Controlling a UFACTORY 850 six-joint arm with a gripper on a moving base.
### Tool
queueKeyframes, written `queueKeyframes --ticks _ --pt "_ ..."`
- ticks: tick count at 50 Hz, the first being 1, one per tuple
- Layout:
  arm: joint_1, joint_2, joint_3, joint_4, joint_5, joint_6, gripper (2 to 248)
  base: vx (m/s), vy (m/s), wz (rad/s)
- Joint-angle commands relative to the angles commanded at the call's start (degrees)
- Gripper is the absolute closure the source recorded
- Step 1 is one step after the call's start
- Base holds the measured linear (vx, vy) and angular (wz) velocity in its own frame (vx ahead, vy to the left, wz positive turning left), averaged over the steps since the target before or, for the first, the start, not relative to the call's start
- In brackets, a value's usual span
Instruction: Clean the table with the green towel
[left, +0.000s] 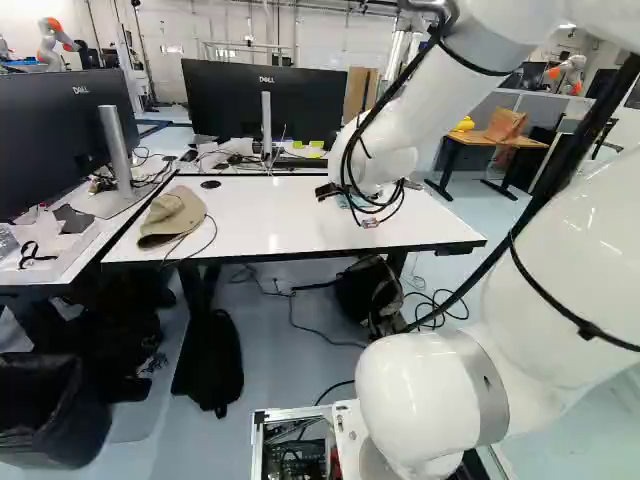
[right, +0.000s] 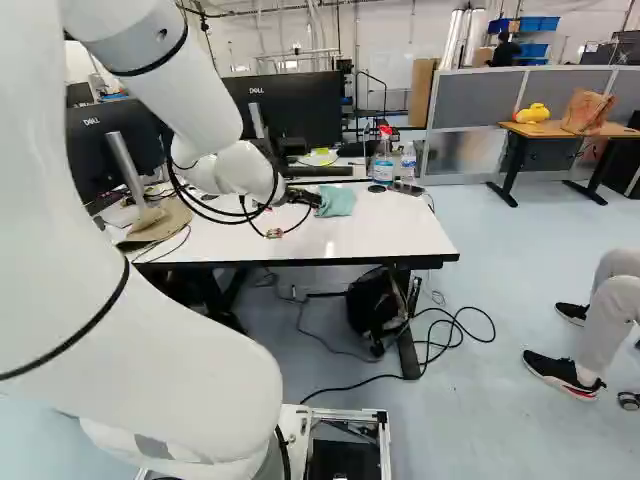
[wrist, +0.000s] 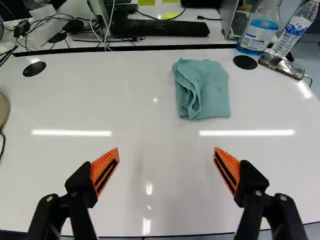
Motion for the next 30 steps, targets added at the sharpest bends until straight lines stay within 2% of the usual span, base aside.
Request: queueKeyframes --ticks 30 --pt "-0.3 3.25 11.28 0.0 16.91 0.0 3 0.0 0.0 0.0"
